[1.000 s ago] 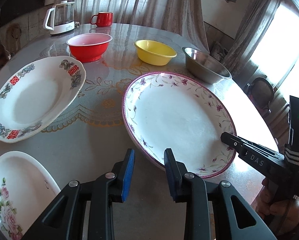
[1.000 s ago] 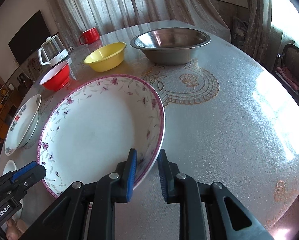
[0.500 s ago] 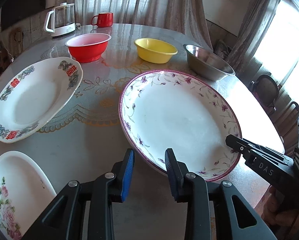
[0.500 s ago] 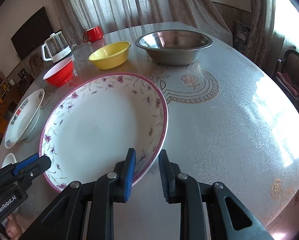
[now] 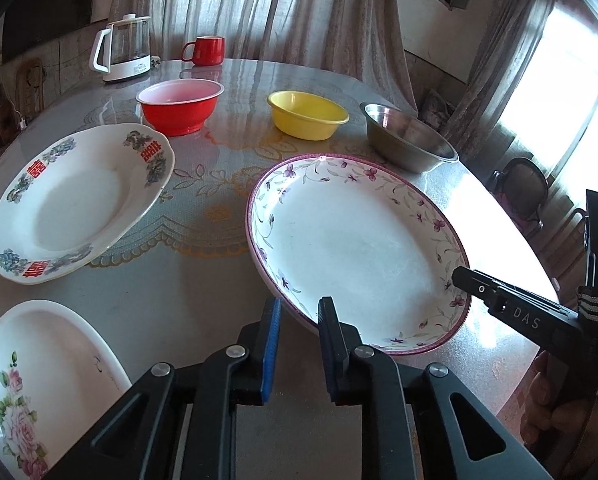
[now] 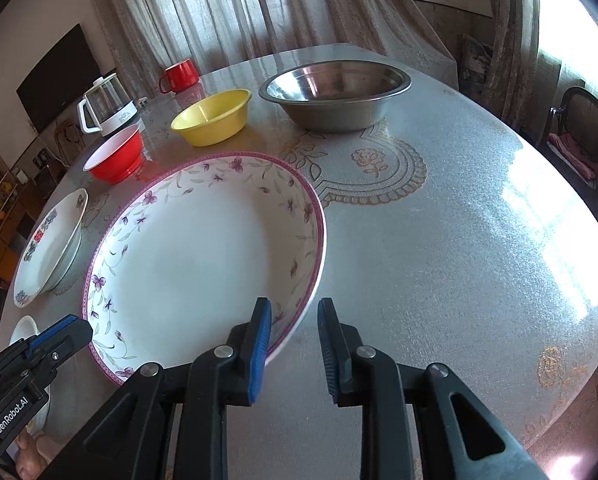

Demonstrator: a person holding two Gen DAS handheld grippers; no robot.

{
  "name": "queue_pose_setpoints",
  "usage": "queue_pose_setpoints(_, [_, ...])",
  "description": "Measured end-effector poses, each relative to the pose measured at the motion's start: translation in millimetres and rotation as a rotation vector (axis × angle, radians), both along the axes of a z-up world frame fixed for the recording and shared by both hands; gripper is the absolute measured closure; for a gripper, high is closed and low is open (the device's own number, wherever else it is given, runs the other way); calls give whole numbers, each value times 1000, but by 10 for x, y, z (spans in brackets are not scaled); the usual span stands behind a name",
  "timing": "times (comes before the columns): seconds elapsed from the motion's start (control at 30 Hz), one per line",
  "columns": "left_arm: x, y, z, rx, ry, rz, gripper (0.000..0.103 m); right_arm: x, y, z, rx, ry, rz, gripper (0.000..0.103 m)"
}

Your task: Organize plates and bowls

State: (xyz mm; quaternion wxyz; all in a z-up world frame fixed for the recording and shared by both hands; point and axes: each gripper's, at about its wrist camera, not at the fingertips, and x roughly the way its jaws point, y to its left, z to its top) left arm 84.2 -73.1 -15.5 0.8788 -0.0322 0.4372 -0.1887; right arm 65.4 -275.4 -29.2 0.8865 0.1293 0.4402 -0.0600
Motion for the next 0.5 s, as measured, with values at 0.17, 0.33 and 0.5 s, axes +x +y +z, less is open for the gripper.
queue_pose_setpoints(0.17, [10,124,-17,13,11,40,75,-22,-52,81,-12,-35,-31,80])
queue_pose_setpoints(0.33, [-5,283,33,6,4,77,74,-28,57,211,-30,-99,-9,76])
queue_pose_setpoints(0.5, [-2,473,126,-1,-19,117,71,45,286,354,-31,-158,79,73])
